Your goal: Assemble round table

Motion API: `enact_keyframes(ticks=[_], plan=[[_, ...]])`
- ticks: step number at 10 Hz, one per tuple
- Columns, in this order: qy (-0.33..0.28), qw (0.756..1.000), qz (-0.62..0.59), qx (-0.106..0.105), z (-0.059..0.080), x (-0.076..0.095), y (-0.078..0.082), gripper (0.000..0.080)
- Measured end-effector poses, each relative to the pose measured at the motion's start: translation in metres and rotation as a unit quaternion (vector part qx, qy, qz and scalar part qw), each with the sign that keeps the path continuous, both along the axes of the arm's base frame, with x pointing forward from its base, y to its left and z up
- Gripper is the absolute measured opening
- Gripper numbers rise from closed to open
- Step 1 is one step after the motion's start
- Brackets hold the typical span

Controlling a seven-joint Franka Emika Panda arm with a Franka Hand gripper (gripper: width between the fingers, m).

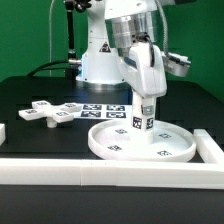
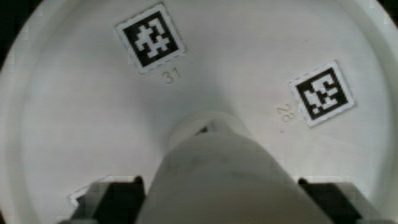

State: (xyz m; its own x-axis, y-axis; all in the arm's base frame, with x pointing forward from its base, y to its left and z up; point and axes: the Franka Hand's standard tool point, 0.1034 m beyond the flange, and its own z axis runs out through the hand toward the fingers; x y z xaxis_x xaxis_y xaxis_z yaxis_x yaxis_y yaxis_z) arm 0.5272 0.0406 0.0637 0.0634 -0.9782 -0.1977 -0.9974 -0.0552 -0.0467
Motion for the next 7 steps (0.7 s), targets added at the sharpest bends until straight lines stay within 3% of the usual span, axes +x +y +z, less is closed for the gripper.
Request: enact_keyframes(ticks=[1,2,3,7], plan=[[0.006,0.999,-0.033,0.005,0.000,0.000,0.002,0.0519],[0.006,1.000,-0.030,0.006,0.000,0.000,0.004,0.0519],[0.005,1.000,-0.028,0.006,-0.001,-0.001,0.004,0.0620],[-0.001,0.997,0.075,0.007,0.013,-0.003,0.015,0.0648]])
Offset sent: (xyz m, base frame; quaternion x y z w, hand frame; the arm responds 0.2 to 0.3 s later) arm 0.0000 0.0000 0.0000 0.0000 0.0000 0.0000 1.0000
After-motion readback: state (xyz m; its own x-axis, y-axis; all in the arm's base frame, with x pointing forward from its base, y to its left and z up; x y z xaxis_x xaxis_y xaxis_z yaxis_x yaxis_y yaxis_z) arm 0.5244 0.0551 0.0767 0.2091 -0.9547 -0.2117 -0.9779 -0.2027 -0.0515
